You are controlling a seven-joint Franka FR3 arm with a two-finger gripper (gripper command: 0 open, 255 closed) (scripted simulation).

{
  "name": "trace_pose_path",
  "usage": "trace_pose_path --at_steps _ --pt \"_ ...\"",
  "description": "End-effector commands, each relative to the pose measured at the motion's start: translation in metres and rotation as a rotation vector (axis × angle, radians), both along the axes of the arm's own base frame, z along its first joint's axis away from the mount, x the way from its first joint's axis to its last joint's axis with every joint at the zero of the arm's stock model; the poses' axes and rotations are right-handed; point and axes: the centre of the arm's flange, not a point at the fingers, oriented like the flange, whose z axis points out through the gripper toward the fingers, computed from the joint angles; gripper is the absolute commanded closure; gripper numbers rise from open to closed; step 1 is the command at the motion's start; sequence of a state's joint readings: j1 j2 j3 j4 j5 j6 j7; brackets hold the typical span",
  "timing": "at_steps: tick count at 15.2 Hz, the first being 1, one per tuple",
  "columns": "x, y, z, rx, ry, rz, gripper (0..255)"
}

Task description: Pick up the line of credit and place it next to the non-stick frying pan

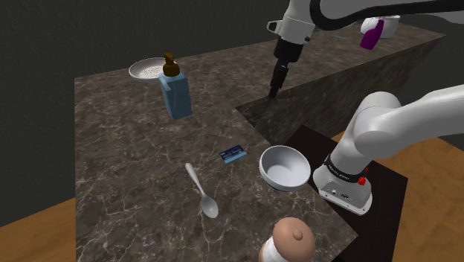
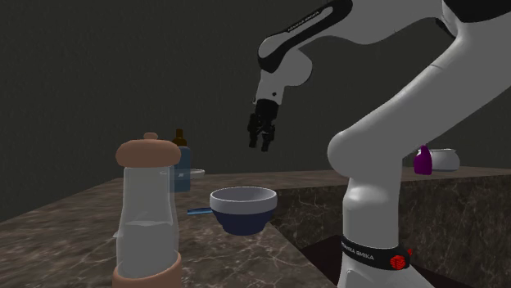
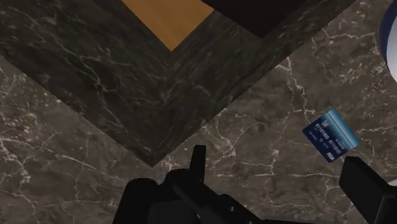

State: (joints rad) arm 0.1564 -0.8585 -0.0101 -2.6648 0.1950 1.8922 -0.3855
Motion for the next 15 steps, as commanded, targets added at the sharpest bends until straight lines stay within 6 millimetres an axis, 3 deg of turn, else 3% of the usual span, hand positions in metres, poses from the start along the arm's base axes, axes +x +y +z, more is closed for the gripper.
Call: trace_pose_path --at_steps 1,15 --pt "0.002 0.017 -0.018 0.029 -0.051 0.088 0" --pt "-0.008 0.131 -0.135 0.226 -0.374 0.685 0"
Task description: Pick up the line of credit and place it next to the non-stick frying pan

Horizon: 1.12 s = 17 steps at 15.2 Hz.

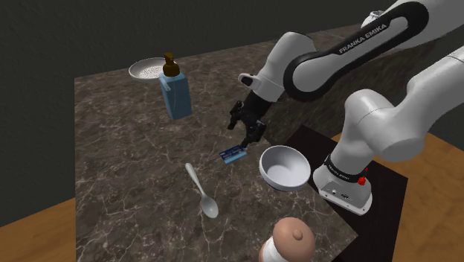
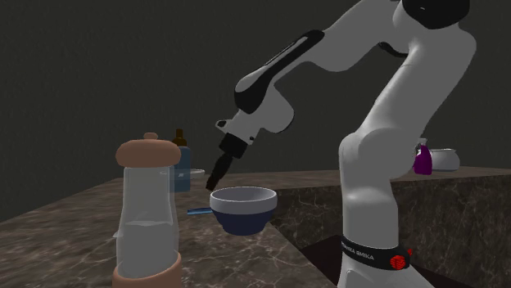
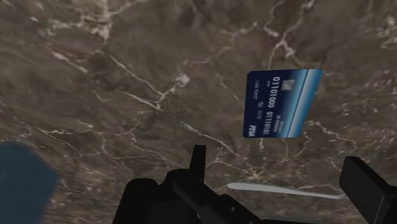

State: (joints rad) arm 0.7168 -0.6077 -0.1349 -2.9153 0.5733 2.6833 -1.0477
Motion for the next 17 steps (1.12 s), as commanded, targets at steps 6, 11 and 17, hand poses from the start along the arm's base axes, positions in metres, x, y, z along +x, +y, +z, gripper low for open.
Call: trace_pose_path --at_steps 6,11,17 --pt "-0.003 0.031 -0.036 0.029 -0.059 0.099 0" --pt "0.0 0.041 -0.052 0.029 -0.059 0.099 0" --pt "0.0 0.041 -0.051 0.029 -0.059 0.099 0"
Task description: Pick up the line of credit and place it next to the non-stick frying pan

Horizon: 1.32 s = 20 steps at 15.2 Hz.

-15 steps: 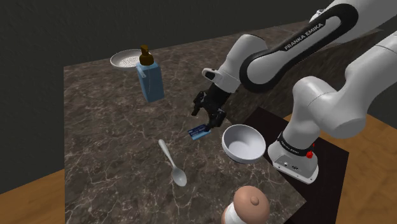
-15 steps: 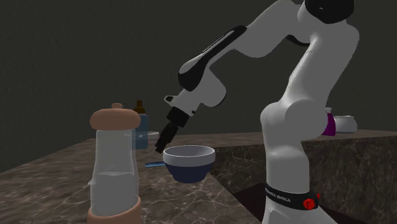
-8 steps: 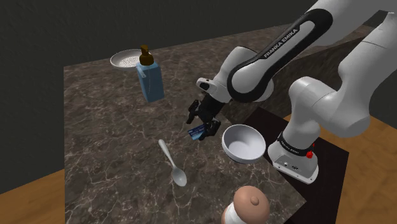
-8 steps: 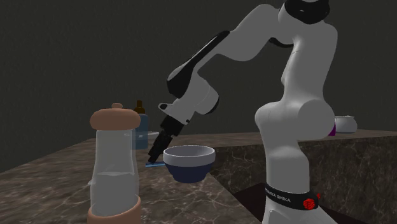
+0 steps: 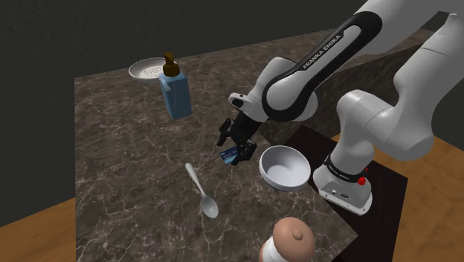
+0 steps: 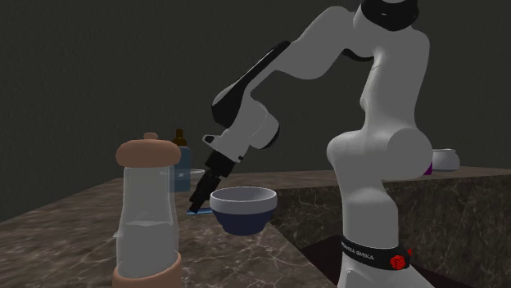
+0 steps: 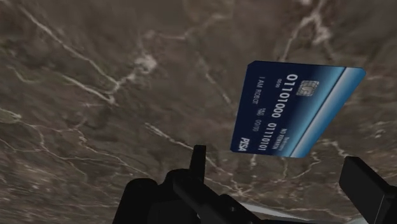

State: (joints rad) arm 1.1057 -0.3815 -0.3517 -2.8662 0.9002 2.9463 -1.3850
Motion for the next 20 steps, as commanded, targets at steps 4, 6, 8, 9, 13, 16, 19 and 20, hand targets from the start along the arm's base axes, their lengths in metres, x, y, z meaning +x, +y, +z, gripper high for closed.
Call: trace_pose_path --at_steps 4,6,8,9,13,16,19,20 --pt "0.0 0.0 0.0 0.0 0.0 0.0 255" --pt "0.0 0.0 0.0 0.0 0.0 0.0 255" --pt "0.0 0.0 0.0 0.0 0.0 0.0 255" --pt "0.0 0.0 0.0 0.0 0.0 0.0 255" --pt "0.0 0.0 0.016 0.0 0.0 0.0 255" --pt "0.0 0.0 0.032 0.0 0.0 0.0 255" --pt "0.0 0.0 0.047 0.0 0.0 0.0 255" --pt "0.0 0.0 0.053 0.0 0.0 0.0 255"
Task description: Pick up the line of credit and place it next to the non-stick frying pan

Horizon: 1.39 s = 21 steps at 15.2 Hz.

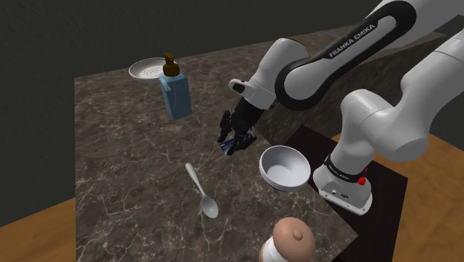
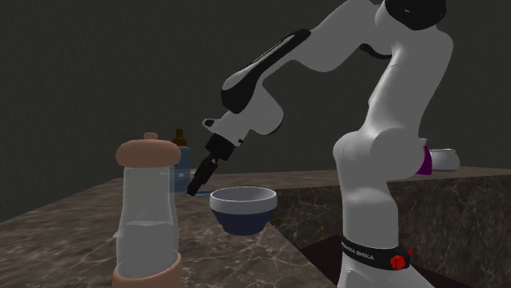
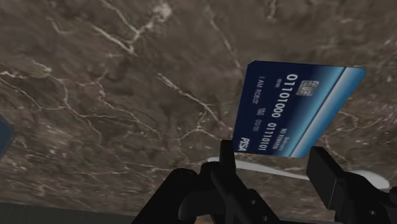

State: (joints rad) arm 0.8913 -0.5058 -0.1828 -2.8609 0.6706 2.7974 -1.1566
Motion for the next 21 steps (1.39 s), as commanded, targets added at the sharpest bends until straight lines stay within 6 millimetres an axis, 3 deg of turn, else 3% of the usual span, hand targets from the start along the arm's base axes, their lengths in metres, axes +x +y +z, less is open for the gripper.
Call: trace_pose_path --at_steps 1,12,21 --pt "0.0 -0.001 0.01 -0.001 0.0 0.0 255" --pt "0.0 -0.001 0.066 -0.001 0.0 0.0 255" --pt "0.097 -0.069 0.066 -0.001 0.0 0.0 255"
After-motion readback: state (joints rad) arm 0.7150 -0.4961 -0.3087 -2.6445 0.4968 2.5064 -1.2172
